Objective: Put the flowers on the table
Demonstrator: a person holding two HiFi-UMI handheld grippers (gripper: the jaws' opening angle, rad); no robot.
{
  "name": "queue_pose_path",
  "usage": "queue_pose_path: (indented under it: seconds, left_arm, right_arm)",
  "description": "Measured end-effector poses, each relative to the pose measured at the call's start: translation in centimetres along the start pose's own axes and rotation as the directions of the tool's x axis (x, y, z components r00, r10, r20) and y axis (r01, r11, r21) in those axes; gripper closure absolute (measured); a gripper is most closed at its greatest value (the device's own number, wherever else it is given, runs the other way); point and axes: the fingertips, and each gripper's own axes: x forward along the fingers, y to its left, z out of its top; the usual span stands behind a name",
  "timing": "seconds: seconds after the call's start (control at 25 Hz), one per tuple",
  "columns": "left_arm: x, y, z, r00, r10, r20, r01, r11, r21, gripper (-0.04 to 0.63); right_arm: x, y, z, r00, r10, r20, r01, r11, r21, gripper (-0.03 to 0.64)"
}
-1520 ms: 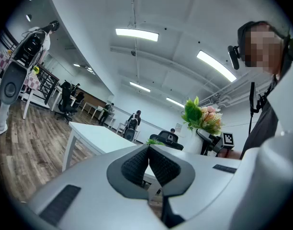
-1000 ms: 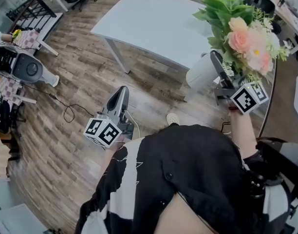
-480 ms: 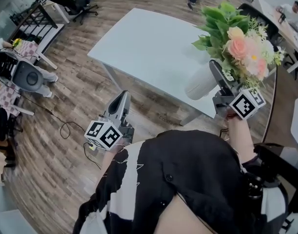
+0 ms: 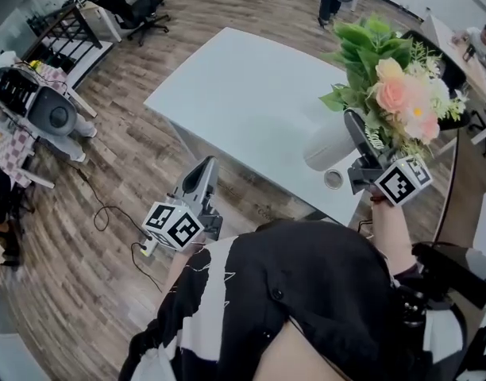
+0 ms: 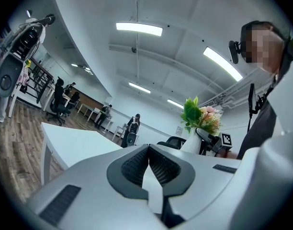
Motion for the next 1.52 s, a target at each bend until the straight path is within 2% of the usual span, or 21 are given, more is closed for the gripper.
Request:
queue_pose_path:
  seconds: [0.12,0.2,0.28,0.44,0.64,0.84,1.12,1.32,1.52]
  left_arm:
    - [-0.2,-0.4,0.3,1.0,-0.001,-0.02,0.001,1.0,-0.008,0.581]
    - [-0.1,0.7,-0.1,1.0,-0.019,-0.018,0.019,1.0,-0.01,0.582]
    - [-0.4,1.6,0.1,0.999,-0.054,-0.003,0.054,0.998,-0.021,0.581]
    - [-0.6,1.3,1.6,0.991,-0.134,0.016,0.134,0.991,-0.02,0.582]
    - [2.1,3.0,1.3,0.979,-0.196,-0.046,0.196,0.981,-0.009,0.583]
    - [6.3,7.3,4.4,0.955,-0.287,-0.077,0.287,0.958,-0.005,0.582]
    - [9.8,12.8,6.4,0.92,-0.374,-0.117,0.376,0.927,-0.006,0.583]
    - [10.9,17.5,8.4,0.909,-0.391,-0.143,0.396,0.918,0.011,0.582]
    - [10.9,19.8,11.3,0.882,-0.438,-0.175,0.443,0.896,-0.007,0.581]
  right_arm:
    - [0.7,-0.7,0.2,1.0,-0.018,-0.022,0.018,1.0,0.012,0.249]
    - [1.9,-1.3,-1.7,0.999,-0.018,-0.028,0.019,0.999,0.034,0.249]
    - [2.8,-1.1,-3.3,0.999,-0.025,-0.035,0.027,0.998,0.053,0.249]
    - [3.5,-0.4,-3.6,0.997,-0.057,-0.046,0.06,0.997,0.057,0.249]
    - [4.0,-1.4,-4.2,0.99,-0.133,-0.051,0.136,0.99,0.049,0.249]
    - [7.9,-2.1,-4.1,0.973,-0.227,-0.039,0.228,0.973,0.025,0.249]
    - [11.6,-2.0,-4.9,0.948,-0.319,0.021,0.319,0.948,-0.002,0.249]
    - [14.9,-0.7,-5.5,0.928,-0.368,0.052,0.37,0.929,-0.018,0.249]
    - [16.9,1.8,-4.3,0.901,-0.428,0.073,0.431,0.902,-0.037,0.249]
